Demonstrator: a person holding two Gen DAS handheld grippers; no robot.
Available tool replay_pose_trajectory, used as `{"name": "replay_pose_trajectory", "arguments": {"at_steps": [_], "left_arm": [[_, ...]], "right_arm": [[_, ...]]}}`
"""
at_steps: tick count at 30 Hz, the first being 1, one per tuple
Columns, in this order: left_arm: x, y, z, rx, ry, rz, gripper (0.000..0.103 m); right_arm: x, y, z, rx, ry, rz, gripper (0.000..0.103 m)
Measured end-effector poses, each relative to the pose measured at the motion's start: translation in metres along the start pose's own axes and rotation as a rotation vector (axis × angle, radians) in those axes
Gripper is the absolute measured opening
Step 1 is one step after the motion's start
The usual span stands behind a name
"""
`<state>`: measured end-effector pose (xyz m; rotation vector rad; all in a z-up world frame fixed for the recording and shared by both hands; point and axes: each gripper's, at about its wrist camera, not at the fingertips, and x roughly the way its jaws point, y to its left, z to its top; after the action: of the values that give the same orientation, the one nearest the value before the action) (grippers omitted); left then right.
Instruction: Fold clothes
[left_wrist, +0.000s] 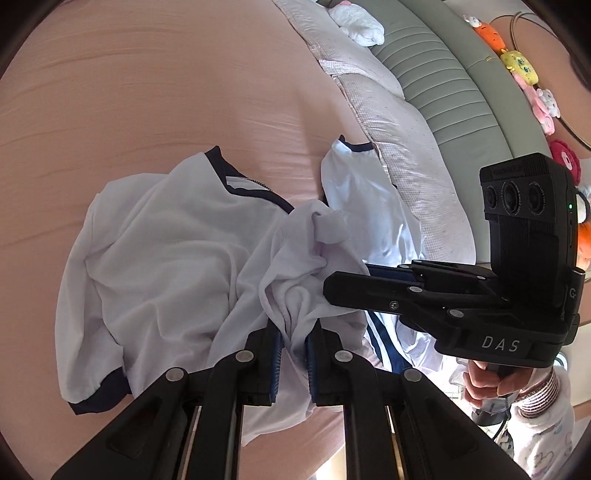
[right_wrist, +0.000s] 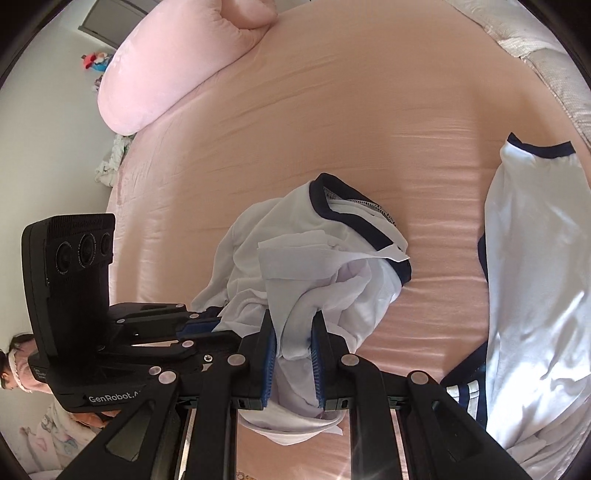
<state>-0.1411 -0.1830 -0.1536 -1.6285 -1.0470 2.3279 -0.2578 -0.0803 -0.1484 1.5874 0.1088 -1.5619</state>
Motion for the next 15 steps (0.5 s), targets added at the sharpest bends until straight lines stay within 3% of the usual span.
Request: {"name": "replay_pose_trajectory", "arguments": {"at_steps": [7, 12, 14, 15], "left_arm": [[0.015, 0.011, 0.014, -0.019, 0.112, 0.047, 0.01], [0.025, -0.001, 0.025, 0.046, 0.167, 0.128, 0.01], [0.028, -0.004, 0.027, 0.06, 0.191, 0.146, 0.01], [0.03, -0.005, 0.027, 0.079, 0.202, 0.161, 0.01]], "right_arm": [[0.008, -0.001, 0.028, 0.028, 0.027, -0.016, 0.016], [0.008, -0.008, 0.033, 0.029, 0.047, -0.016, 0.016], [0.005, -0.01, 0.03, 0.015, 0.053, -0.039, 0.025], [0.003, -0.01, 0.027, 0.002, 0.051, -0.048, 0.043]]}}
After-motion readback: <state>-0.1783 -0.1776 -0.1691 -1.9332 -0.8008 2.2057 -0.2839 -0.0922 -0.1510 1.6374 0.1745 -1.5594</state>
